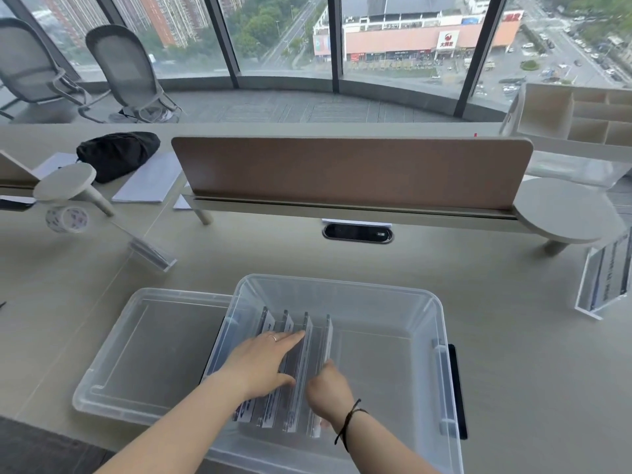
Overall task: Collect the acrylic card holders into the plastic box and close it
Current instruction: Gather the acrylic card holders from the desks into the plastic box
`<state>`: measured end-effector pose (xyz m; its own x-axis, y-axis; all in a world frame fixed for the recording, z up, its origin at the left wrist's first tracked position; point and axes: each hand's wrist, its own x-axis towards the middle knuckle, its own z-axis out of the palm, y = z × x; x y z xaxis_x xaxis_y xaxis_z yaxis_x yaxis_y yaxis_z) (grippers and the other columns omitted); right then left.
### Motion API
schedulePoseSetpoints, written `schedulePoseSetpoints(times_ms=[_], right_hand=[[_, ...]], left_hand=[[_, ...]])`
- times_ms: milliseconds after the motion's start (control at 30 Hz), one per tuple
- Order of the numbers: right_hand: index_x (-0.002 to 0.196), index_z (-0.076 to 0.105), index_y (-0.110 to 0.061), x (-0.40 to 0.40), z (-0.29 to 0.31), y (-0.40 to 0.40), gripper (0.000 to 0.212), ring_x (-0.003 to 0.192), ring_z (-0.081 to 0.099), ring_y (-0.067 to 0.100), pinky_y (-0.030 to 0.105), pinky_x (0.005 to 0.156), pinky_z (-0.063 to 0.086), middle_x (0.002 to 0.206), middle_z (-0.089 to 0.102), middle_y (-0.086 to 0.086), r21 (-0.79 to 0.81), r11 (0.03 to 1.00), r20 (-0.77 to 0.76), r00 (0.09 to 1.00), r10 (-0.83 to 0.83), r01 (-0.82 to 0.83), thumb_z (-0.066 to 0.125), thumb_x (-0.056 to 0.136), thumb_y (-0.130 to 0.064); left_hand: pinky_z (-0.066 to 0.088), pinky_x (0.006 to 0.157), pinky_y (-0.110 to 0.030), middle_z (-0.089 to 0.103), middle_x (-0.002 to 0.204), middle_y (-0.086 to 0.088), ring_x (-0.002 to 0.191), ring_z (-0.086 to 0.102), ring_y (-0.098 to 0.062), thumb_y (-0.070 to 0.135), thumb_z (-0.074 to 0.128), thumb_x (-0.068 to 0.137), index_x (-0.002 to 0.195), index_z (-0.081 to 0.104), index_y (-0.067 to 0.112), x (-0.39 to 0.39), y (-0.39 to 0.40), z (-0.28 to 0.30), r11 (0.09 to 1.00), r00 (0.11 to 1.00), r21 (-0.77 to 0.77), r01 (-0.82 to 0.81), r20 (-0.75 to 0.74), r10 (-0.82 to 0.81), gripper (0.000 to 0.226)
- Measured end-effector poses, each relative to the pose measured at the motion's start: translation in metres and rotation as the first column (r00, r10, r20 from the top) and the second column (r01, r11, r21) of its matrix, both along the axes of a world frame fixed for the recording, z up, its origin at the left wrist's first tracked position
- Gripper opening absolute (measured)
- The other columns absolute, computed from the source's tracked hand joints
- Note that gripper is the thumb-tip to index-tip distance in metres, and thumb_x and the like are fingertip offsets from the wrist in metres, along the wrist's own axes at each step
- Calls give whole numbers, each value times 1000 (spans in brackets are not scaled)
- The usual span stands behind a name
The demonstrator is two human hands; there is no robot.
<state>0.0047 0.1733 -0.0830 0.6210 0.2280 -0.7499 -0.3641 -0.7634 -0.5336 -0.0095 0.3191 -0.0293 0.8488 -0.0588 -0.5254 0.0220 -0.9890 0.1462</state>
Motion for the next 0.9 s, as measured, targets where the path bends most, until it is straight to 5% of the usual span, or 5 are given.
schedulePoseSetpoints(times_ms=[300, 533, 667, 800, 900], right_hand=[[136, 31, 2, 1, 2, 0, 48, 101, 61, 31, 33, 74, 49, 119, 60, 17, 3, 999, 1, 999, 40, -40, 41, 92, -14], [133, 47, -15, 9, 20, -16, 87, 117, 59, 25, 36, 92, 50, 129, 61, 8, -145, 989, 168, 984, 53, -28, 40, 76, -80], [67, 57, -23, 36, 63, 3, 58, 76, 62, 18, 34, 70, 52, 70, 64, -7, -142, 980, 465, 883, -57, 138, 47, 72, -80], [56, 52, -19, 59, 100, 71, 49, 56, 55, 12, 35, 57, 48, 51, 55, -2, -50, 996, 617, 786, -32, 80, 61, 80, -60], [61, 53, -24, 79, 120, 150, 40, 55, 54, 8, 32, 55, 46, 53, 55, -7, -55, 996, 668, 739, 85, -65, 62, 82, -56]], left_hand=[[26, 116, -39, 21, 160, 7, 146, 18, -15, 51, 67, 83, 153, 10, 38, 1, 1, -1, 1000, 1000, -14, -17, -24, 17, 90], [37, 109, -36, 37, 151, 15, 134, 41, -11, 56, 59, 84, 136, 49, 39, 16, 34, 20, 965, 993, -237, -109, 27, 119, 56], [54, 87, -32, 72, 93, 10, 88, 66, -5, 38, 67, 87, 101, 72, 25, 35, 99, 45, 704, 893, -637, -314, 54, 448, 19], [57, 80, -41, 74, 76, -6, 73, 69, -20, 19, 67, 90, 81, 74, 16, 49, 192, 56, 443, 700, -815, -374, 66, 711, 12], [56, 79, -32, 73, 78, 3, 77, 68, -12, 25, 67, 90, 87, 72, 25, 61, 283, 50, 494, 626, -745, -447, 134, 768, 6]])
